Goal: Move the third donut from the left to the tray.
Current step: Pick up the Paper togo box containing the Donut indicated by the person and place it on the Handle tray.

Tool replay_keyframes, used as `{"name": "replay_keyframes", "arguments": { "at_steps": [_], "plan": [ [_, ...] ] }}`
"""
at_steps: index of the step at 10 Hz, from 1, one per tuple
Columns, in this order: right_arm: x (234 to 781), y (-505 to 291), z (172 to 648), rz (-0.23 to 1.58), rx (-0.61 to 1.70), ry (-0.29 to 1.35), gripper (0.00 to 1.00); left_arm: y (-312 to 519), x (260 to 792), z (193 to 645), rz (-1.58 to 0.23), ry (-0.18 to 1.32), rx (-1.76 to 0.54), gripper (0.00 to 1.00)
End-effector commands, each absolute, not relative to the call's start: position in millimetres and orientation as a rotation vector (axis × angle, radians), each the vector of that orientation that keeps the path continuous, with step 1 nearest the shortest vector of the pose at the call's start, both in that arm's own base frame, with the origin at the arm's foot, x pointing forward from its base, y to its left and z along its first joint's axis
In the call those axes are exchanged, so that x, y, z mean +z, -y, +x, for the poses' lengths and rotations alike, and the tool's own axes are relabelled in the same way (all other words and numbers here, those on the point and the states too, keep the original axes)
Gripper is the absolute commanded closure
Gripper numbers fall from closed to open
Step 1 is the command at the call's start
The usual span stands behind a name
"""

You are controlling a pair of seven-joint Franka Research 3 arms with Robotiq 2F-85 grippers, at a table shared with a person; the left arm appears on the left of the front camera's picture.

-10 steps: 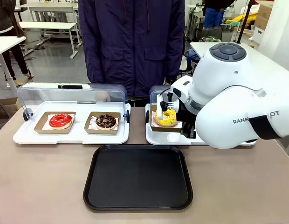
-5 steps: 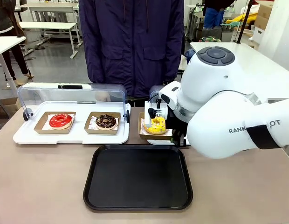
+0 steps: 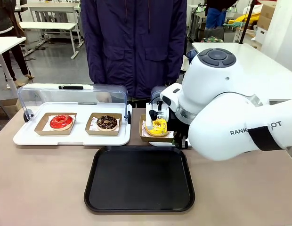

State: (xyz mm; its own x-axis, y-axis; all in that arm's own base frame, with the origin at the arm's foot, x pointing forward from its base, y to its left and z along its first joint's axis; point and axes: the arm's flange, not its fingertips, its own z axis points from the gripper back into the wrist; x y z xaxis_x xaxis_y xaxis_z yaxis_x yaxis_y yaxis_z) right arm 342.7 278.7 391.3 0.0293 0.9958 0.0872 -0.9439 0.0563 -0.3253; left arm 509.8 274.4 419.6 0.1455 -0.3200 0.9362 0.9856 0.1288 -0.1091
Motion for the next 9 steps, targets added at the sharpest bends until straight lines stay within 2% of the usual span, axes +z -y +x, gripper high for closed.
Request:
{"name": "replay_keyframes", "arguments": {
  "at_steps": [1, 5, 9],
  "plan": [
    [381.3, -294.6, 316.4, -0.175, 1.435, 0.356, 0.98, -272.8, 422.1, 507.7, -0.942, 0.913, -1.183, 0.0],
    [369.4, -312.9, 264.7, -0.174, 1.431, 0.358, 0.98, -272.8, 422.1, 507.7, -0.942, 0.913, -1.183, 0.0],
    [349.6, -318.3, 251.2, -0.151, 1.476, 0.315, 0.98, -272.8, 422.1, 507.7, -0.942, 0.913, -1.183, 0.0]
  ]
}}
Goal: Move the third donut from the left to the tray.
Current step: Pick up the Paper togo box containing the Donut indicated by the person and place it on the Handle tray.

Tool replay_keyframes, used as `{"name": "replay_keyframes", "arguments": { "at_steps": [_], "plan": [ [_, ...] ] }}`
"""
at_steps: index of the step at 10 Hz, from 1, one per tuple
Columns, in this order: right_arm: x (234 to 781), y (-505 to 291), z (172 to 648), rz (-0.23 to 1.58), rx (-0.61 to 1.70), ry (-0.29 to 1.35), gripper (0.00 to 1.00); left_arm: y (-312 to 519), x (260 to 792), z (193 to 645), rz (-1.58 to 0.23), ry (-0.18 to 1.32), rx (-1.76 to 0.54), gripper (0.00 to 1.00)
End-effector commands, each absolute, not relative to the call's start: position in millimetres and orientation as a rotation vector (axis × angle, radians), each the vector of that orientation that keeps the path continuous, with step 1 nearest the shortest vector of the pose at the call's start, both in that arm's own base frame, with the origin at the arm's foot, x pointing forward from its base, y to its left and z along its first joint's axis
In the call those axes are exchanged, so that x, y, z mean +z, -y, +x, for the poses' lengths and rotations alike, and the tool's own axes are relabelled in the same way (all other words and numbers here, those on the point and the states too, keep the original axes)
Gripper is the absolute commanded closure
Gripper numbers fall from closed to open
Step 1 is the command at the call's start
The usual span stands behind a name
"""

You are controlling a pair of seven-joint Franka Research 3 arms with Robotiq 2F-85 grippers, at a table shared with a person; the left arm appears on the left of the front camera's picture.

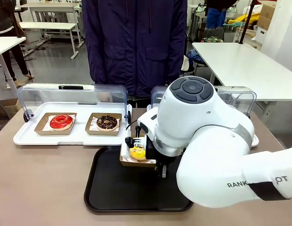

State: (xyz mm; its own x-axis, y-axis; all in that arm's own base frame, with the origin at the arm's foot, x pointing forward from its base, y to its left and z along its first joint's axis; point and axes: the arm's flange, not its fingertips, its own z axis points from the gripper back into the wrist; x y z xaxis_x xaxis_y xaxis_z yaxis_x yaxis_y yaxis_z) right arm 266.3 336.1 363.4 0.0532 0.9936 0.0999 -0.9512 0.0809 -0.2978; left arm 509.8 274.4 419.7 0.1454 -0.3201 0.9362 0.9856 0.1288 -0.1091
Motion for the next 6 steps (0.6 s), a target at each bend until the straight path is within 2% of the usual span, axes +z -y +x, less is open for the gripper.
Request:
{"name": "replay_keyframes", "arguments": {
  "at_steps": [1, 6],
  "plan": [
    [347.3, -314.6, 254.6, -0.143, 1.478, 0.308, 0.98, -272.8, 422.1, 507.7, -0.942, 0.913, -1.183, 0.0],
    [318.8, -315.1, 257.2, -0.105, 1.515, 0.291, 0.98, -272.8, 422.1, 507.7, -0.942, 0.913, -1.183, 0.0]
  ]
}}
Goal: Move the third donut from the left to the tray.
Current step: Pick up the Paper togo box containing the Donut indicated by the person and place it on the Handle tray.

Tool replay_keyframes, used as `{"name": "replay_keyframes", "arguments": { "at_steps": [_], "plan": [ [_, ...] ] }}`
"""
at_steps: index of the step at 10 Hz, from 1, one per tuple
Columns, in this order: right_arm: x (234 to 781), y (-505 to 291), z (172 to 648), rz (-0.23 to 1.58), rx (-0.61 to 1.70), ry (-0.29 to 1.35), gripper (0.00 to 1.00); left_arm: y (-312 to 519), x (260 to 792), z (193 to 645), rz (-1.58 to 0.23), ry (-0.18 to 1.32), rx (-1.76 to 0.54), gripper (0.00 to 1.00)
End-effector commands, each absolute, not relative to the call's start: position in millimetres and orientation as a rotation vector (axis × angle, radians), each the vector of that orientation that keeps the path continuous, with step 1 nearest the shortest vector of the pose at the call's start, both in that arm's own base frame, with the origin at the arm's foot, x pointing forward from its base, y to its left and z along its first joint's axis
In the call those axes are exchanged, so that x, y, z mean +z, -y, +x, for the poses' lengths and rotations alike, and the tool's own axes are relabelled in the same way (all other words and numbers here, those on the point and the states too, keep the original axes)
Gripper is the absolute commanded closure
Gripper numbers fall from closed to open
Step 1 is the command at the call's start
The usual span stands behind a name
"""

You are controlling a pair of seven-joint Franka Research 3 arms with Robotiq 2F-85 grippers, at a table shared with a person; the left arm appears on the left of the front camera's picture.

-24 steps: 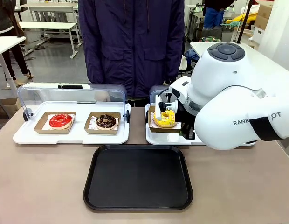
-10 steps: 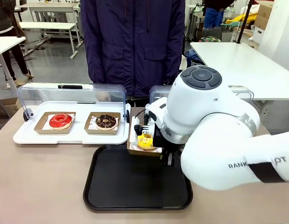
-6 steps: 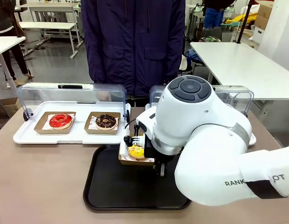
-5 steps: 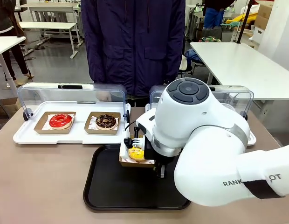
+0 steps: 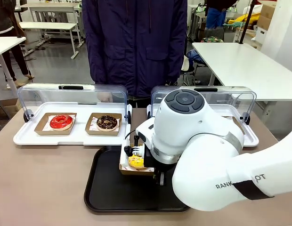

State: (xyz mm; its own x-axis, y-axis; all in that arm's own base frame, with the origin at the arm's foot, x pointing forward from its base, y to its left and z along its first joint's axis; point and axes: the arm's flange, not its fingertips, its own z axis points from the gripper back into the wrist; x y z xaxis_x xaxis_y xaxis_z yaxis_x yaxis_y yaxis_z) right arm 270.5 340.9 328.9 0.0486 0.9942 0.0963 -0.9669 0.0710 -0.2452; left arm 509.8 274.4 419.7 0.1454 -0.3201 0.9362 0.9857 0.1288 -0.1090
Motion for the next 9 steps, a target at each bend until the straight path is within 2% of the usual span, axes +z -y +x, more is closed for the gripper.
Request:
{"name": "replay_keyframes", "arguments": {
  "at_steps": [1, 9],
  "plan": [
    [314.2, -314.9, 256.2, -0.097, 1.515, 0.287, 0.98, -272.8, 422.1, 507.7, -0.942, 0.913, -1.183, 0.0],
    [295.4, -312.7, 258.0, -0.046, 1.515, 0.227, 0.98, -272.8, 422.1, 507.7, -0.942, 0.913, -1.183, 0.0]
  ]
}}
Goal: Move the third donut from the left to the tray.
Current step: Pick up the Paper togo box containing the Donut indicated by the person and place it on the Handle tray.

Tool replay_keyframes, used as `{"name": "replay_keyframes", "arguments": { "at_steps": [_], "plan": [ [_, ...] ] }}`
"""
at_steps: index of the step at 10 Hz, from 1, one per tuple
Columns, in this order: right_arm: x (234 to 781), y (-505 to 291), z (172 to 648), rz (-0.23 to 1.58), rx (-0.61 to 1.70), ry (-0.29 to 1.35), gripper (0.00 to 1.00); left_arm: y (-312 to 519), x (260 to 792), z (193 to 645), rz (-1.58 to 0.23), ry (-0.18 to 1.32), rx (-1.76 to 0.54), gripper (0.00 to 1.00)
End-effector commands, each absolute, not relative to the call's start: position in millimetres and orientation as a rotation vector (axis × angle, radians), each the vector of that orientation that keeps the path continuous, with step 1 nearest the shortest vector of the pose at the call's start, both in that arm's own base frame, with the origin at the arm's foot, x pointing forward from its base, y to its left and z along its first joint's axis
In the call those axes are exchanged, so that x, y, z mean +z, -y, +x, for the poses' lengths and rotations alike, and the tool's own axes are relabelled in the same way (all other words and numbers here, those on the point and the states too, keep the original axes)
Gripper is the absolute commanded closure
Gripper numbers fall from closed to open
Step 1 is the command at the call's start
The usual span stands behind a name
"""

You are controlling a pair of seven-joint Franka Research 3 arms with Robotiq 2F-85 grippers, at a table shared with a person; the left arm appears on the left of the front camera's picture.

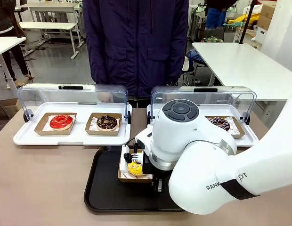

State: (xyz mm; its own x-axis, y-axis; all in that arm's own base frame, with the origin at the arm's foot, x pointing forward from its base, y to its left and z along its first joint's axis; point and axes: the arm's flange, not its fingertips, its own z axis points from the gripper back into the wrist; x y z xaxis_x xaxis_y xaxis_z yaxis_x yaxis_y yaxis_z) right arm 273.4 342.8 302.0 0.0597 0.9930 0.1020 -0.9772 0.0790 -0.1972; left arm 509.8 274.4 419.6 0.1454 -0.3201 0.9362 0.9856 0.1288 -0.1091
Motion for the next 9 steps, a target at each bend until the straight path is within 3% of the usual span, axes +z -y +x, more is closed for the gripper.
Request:
{"name": "replay_keyframes", "arguments": {
  "at_steps": [1, 2, 3, 5, 6, 8, 9],
  "plan": [
    [295.6, -313.0, 256.9, -0.052, 1.52, 0.224, 0.42, -272.8, 422.1, 507.7, -0.942, 0.913, -1.183, 0.0],
    [296.0, -312.7, 257.6, -0.053, 1.519, 0.227, 0.41, -272.8, 422.1, 507.7, -0.942, 0.913, -1.183, 0.0],
    [297.9, -312.2, 257.9, -0.05, 1.52, 0.227, 0.0, -272.8, 422.1, 507.7, -0.942, 0.913, -1.183, 0.0],
    [311.3, -312.3, 258.7, -0.049, 1.511, 0.242, 0.0, -272.8, 422.1, 507.7, -0.942, 0.913, -1.183, 0.0],
    [321.7, -312.5, 259.3, -0.046, 1.508, 0.248, 0.18, -272.8, 422.1, 507.7, -0.942, 0.913, -1.183, 0.0],
    [351.6, -313.1, 260.8, -0.013, 1.501, 0.268, 0.0, -272.8, 422.1, 507.7, -0.942, 0.913, -1.183, 0.0],
    [363.9, -312.5, 263.1, -0.011, 1.497, 0.265, 0.0, -272.8, 422.1, 507.7, -0.942, 0.913, -1.183, 0.0]
  ]
}}
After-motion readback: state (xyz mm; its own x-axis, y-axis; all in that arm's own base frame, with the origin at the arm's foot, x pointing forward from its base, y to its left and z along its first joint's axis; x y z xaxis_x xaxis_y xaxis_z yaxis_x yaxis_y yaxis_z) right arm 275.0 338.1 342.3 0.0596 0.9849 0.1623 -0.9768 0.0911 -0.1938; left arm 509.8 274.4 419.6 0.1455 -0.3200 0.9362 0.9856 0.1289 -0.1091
